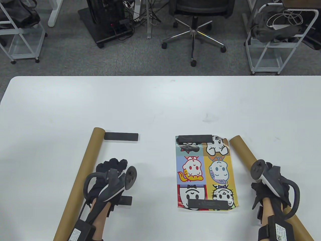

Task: Roll up posters and store in mailing tubes

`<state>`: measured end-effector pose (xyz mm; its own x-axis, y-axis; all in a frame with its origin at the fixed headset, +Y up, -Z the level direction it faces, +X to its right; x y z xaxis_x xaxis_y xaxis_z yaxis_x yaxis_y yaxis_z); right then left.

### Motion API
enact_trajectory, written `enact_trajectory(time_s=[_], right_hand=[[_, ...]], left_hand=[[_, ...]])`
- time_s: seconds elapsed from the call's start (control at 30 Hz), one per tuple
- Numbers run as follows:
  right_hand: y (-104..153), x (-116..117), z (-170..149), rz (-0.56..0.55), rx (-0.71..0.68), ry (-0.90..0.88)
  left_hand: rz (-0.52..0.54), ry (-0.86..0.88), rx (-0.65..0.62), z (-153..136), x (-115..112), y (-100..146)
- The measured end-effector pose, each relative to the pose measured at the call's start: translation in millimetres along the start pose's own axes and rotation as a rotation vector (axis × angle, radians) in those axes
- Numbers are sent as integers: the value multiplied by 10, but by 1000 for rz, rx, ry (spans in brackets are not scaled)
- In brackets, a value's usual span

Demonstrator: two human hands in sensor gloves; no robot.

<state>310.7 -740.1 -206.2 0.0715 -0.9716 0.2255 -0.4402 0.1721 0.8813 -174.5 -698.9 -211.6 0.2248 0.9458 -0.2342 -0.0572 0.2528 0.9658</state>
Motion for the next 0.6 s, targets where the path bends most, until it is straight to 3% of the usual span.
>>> enact_trajectory(time_s=[0.27, 0.6], right_hand=[[23, -390, 479, -60, -88, 31], [-45, -610, 1623, -90, -323, 96]], left_hand=[[7, -4, -8, 31, 4, -4], [21, 1, 7, 10, 6, 27]])
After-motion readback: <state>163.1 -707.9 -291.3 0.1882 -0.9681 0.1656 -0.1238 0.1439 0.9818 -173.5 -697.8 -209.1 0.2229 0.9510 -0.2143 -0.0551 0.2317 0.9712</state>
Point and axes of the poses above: the tracker on the back of each hand, its own z axis roughly to the thumb side, its own y axis roughly from the fingertips to the wrist, x = y × z, the point moved 1 cm from there along -y, roughly from the wrist to the fingertips, and after that the axes turned 10 degrees about -z, right-handed, at the moved point
